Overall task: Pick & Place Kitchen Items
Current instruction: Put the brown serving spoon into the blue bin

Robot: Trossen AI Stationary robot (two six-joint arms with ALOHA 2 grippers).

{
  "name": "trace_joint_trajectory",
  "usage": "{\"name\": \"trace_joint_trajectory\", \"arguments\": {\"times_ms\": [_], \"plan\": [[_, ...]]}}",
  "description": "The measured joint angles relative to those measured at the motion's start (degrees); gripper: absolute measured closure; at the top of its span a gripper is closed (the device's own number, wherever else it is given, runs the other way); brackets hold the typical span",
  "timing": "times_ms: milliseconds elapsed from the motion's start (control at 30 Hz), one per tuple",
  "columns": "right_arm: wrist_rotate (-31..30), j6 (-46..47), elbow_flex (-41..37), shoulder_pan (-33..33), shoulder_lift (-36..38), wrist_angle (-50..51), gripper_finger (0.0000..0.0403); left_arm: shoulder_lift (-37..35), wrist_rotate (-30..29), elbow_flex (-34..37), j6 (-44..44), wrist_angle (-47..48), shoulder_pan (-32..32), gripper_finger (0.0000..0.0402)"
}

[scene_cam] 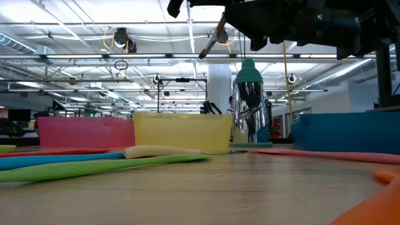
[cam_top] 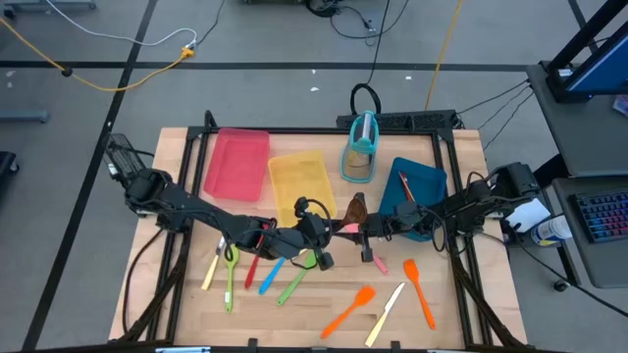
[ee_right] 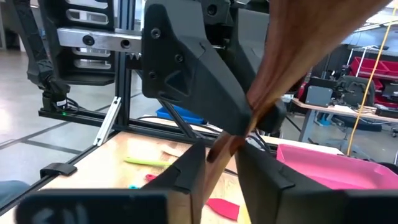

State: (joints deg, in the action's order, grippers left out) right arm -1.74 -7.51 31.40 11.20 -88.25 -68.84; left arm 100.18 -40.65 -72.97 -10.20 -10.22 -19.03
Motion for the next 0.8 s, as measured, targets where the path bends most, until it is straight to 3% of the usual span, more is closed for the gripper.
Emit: {"name": "trace_joint_trajectory", "arguments": {"times_ms": [167,433,800], "plan": [[-0.2,1.3,0.0,0.0,0.0,0.1,0.0371,0.0,0.1,0.0,0.6,0.2,-0.1,0.0365],[-0.3,0.8,0.0,0.0,0.0,0.7,0.0355,0.0,0.8,0.0,1.2,1.5,-0.2,0.034],[0.0,0.7,0.0,0.0,0.8,3.2,0.0364,0.0,3.4,0.0,1.1,3.9,-0.2,0.0333]]}}
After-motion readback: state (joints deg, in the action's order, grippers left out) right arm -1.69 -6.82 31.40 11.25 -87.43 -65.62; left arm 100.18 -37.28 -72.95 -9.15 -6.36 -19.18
